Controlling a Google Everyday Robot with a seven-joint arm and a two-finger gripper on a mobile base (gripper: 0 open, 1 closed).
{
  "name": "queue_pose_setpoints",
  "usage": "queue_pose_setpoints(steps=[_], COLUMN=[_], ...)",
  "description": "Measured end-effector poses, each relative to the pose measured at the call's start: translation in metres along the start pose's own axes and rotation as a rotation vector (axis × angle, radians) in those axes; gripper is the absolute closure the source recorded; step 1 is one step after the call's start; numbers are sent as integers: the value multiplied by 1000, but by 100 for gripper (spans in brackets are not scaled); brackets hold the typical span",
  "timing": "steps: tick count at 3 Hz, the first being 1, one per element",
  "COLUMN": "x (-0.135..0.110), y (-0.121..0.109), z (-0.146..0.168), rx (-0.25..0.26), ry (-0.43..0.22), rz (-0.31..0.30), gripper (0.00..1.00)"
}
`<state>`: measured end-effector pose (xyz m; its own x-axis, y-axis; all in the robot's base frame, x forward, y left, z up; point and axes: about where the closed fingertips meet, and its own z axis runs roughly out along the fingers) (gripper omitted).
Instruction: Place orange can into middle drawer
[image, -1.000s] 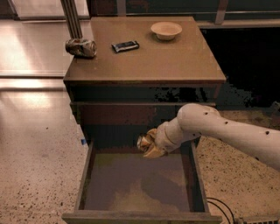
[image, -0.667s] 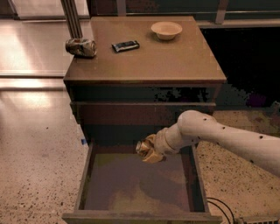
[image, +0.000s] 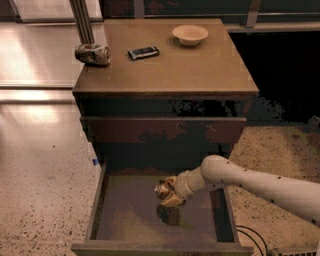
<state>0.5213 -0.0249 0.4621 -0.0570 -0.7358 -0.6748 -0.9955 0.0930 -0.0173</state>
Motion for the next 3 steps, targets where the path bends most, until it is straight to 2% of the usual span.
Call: queue_pose_setpoints(steps=[2, 3], x=[59, 60], y=[14, 16], z=[60, 64], rx=[-21, -27], ry=[-35, -37], rz=[85, 91], gripper=[100, 81])
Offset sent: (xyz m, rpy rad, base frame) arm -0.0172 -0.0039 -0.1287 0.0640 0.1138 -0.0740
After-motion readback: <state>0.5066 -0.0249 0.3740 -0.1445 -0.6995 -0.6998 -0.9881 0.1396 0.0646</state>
